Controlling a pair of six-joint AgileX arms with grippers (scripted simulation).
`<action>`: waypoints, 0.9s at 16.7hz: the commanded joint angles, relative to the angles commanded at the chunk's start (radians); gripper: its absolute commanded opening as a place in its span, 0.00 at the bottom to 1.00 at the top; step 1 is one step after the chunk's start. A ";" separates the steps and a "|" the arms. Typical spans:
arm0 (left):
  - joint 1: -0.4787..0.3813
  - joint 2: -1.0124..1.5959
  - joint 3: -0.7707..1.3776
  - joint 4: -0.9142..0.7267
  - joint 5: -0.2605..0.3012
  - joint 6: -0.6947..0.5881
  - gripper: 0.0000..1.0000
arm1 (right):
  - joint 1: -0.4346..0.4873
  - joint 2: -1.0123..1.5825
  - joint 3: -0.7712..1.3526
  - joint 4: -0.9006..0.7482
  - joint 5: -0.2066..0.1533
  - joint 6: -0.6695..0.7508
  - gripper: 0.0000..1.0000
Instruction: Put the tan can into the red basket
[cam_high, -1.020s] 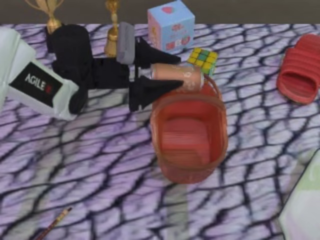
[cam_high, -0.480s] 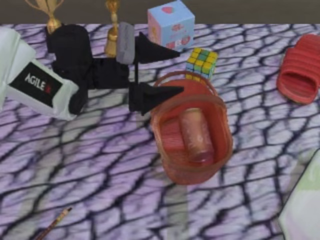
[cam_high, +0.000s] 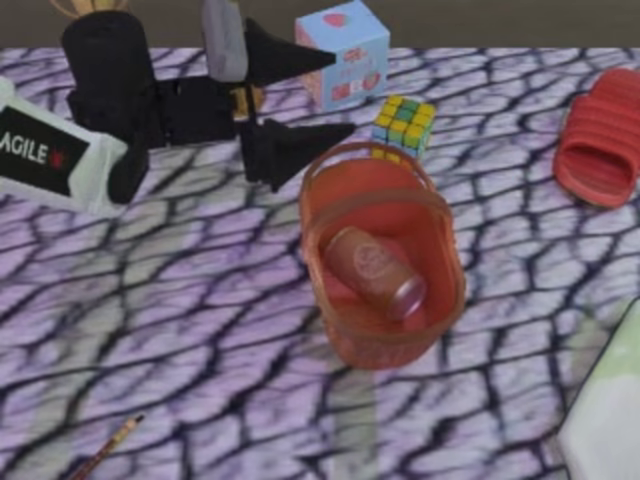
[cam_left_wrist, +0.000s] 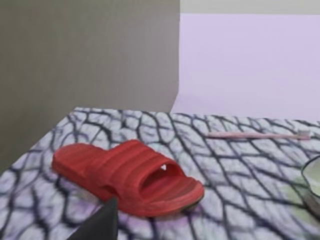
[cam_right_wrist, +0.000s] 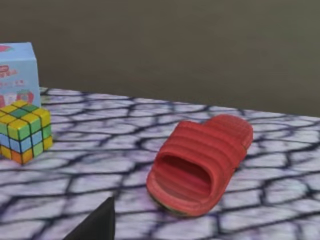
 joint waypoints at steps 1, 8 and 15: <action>0.013 -0.061 -0.020 -0.024 -0.036 -0.012 1.00 | 0.020 0.062 0.062 -0.048 0.000 -0.032 1.00; 0.129 -0.710 -0.289 -0.303 -0.388 -0.104 1.00 | 0.207 0.744 0.745 -0.514 0.005 -0.338 1.00; 0.229 -1.499 -0.747 -0.692 -0.809 -0.114 1.00 | 0.418 1.561 1.558 -1.037 0.003 -0.678 1.00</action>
